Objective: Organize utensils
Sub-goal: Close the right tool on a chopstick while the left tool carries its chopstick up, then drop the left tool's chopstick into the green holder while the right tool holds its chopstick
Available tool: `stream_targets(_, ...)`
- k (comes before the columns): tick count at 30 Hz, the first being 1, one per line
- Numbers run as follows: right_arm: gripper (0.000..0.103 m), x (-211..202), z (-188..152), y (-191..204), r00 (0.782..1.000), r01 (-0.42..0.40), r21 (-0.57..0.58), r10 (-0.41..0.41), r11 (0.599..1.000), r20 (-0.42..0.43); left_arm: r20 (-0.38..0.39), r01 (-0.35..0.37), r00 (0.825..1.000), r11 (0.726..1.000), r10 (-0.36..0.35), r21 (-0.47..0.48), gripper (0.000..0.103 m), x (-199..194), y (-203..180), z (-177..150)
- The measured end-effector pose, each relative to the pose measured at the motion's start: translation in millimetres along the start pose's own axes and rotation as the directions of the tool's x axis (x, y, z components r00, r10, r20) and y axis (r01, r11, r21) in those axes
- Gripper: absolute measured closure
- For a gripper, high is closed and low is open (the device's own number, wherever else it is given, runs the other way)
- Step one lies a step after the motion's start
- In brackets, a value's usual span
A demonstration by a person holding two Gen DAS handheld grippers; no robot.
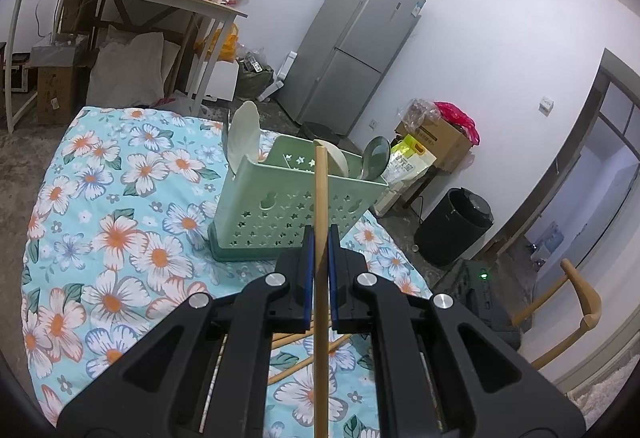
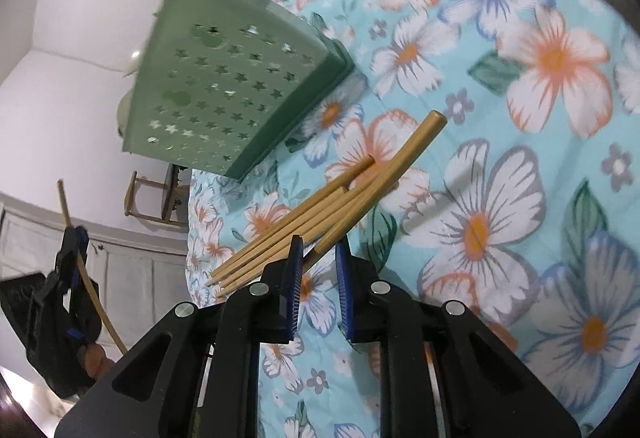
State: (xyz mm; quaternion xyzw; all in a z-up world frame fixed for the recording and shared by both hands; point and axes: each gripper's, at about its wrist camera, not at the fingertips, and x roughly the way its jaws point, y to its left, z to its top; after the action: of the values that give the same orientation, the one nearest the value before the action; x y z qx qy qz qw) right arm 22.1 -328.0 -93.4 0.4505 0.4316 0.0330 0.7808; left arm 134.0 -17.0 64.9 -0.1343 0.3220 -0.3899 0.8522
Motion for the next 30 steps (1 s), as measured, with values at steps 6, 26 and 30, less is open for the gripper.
stream_targets(6, 0.087, -16, -5, 25, 0.997, 0.049, -0.145, -0.04, 0.988, 0.064, -0.03, -0.007, 1.0, 1.0, 0.007, -0.003, 0.098, 6, -5, 0)
stream_targets(26, 0.091, -63, -15, 88, 0.954, 0.21, -0.483, -0.071, 0.85, 0.29, 0.228, 0.006, 0.974, 0.997, -0.023, 0.075, 0.098, -7, -48, 82)
stream_targets(30, 0.091, -62, -14, 90, 0.954, 0.208, -0.489, -0.066, 0.847, 0.291, 0.33, 0.02, 0.943, 0.996, -0.049, 0.089, 0.098, -4, -59, 111)
